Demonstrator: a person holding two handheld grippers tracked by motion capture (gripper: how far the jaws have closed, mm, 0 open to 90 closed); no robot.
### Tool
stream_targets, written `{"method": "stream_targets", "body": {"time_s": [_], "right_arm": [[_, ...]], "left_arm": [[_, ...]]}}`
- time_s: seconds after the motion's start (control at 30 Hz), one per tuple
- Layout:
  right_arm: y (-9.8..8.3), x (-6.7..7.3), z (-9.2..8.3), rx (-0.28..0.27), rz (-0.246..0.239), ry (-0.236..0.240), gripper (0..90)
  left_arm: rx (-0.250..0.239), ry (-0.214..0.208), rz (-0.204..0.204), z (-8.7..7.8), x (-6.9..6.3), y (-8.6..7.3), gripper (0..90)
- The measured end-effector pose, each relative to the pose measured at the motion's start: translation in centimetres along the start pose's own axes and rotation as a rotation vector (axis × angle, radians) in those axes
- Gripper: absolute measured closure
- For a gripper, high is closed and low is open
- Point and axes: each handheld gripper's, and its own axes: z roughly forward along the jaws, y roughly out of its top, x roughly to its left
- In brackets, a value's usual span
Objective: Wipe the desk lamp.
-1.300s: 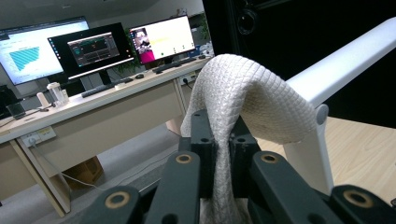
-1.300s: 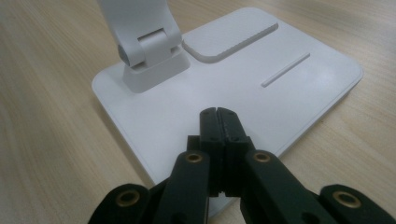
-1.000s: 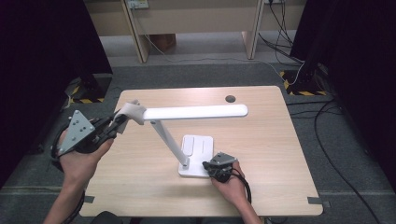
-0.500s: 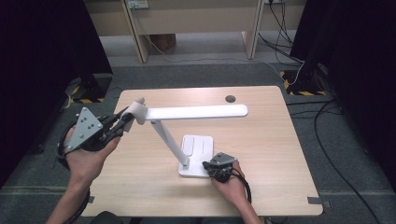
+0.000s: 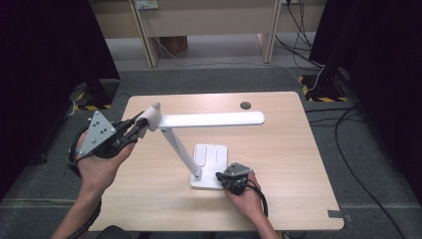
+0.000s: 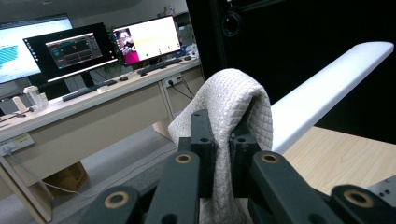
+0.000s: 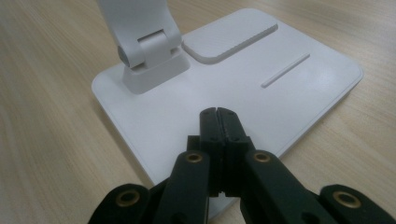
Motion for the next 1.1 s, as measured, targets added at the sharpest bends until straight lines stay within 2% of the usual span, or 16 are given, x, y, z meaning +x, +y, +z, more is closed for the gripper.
{"method": "stream_targets", "body": {"time_s": [0.7,1.1], "right_arm": [[0.0,0.0,0.0,0.002,0.001,0.0,90.0],[0.0,0.1,0.0,0.0,-0.001,-0.001,90.0]], "left_arm": [[-0.026,-0.053,-0.01,2.0,-2.3,0.6,83.8],[-0.04,-0.053,-0.03,2.9,-3.2,0.6,83.9]]}}
